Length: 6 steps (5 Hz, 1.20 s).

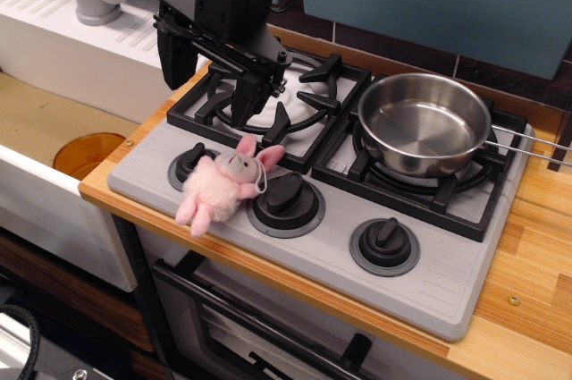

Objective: End effector reaching pot or pan

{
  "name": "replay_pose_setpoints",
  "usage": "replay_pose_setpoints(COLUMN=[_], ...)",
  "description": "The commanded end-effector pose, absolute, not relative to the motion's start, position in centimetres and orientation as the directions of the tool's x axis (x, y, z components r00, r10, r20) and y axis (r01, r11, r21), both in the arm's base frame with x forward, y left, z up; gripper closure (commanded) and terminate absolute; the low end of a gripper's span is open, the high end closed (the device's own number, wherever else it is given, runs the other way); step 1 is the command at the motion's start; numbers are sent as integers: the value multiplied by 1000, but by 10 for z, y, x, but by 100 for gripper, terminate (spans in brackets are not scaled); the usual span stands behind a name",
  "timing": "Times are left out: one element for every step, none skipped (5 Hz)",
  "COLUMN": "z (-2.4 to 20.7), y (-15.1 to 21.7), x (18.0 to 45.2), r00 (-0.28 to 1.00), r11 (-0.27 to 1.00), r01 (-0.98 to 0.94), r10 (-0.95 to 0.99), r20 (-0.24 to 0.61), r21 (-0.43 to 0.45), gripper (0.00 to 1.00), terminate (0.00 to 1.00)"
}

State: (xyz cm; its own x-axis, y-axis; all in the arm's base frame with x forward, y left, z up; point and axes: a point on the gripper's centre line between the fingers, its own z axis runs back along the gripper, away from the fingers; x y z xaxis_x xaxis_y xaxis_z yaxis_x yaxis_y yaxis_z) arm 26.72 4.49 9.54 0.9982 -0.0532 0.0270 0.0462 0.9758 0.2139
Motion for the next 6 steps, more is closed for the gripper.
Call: replay_pose_setpoints(z=[95,92,91,98,102,112], y=[45,13,-7,-23,-36,-55], x=[267,282,292,300,305,318], r00=[998,999,998,998,997,995], r11=[976,976,976,976,980,984], r01=[46,-17,-44,-65,-74,-93], r10=[-53,8,34,59,72,95], r20=[27,44,51,35,21,-8], r21=[214,218,215,209,186,152], gripper=[0,0,0,0,0,0], terminate=[0,0,0,0,0,0])
